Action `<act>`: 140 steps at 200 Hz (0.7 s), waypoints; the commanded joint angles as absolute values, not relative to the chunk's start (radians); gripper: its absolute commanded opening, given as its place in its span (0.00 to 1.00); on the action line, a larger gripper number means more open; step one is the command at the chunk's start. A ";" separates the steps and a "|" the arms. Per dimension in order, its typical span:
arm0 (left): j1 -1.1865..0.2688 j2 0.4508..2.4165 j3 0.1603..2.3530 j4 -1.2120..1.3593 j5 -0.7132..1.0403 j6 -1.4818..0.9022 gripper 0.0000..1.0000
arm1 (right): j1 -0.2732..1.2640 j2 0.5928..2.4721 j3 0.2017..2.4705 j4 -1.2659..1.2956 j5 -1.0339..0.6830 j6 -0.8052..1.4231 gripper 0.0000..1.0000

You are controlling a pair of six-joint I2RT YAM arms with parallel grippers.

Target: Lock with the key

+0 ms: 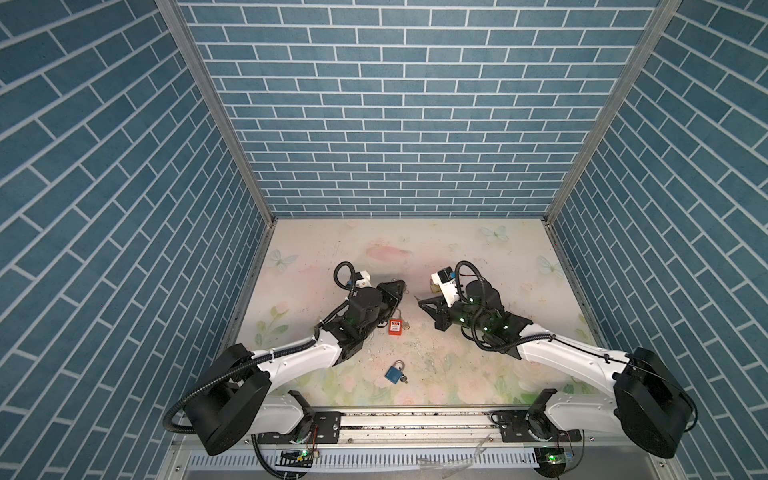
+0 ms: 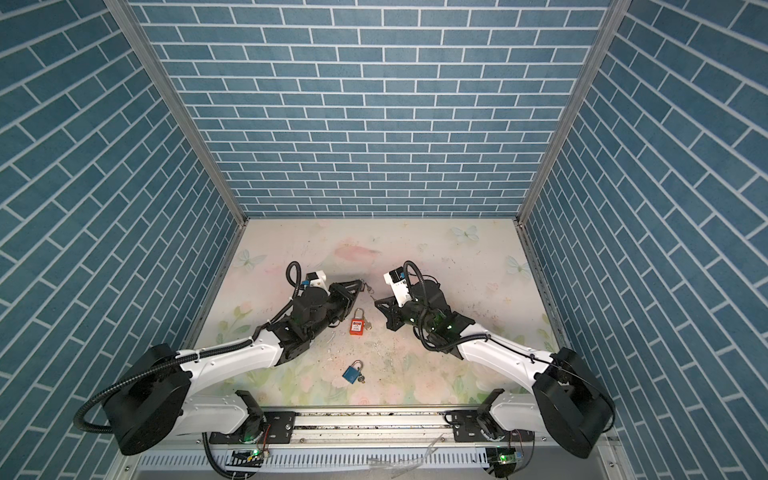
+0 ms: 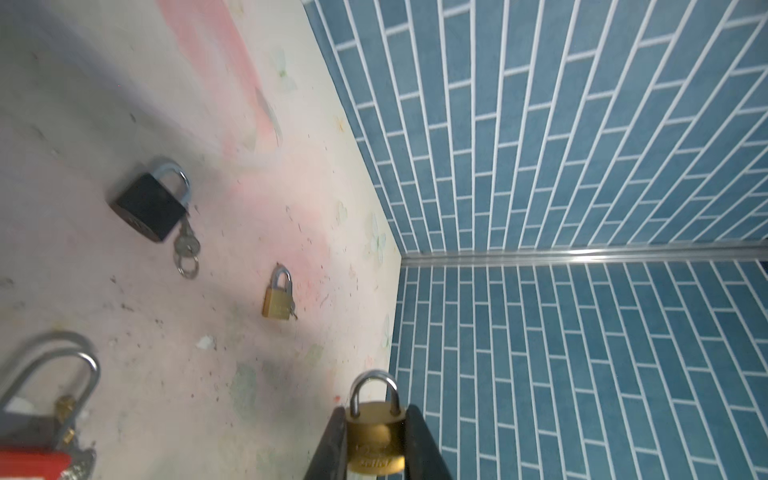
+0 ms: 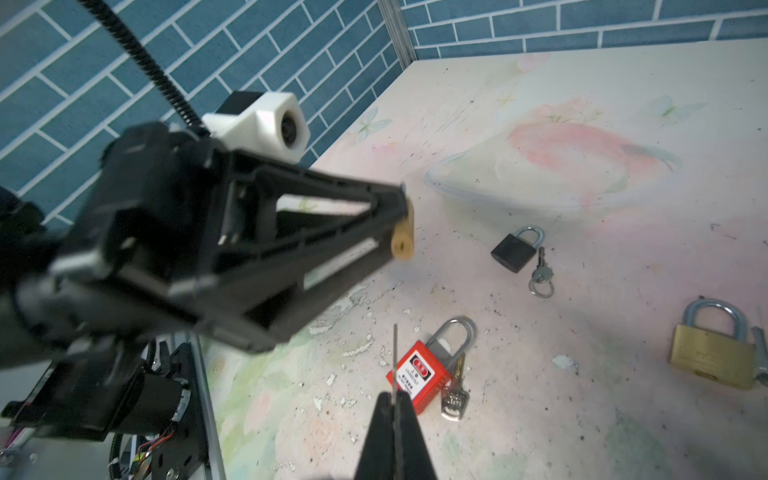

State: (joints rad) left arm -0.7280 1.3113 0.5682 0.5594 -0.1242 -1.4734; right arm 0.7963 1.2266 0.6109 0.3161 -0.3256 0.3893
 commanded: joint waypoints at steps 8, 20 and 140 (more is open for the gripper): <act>-0.671 1.273 0.557 0.576 -0.162 -1.443 0.00 | 0.802 1.122 0.545 0.293 -0.305 0.415 0.00; -0.667 1.267 0.568 0.560 -0.163 -1.408 0.00 | 0.802 1.085 0.533 0.269 -0.279 0.419 0.00; -0.974 1.710 1.130 -0.243 -0.164 -0.785 0.00 | 0.618 0.739 0.396 -0.129 -0.092 0.618 0.00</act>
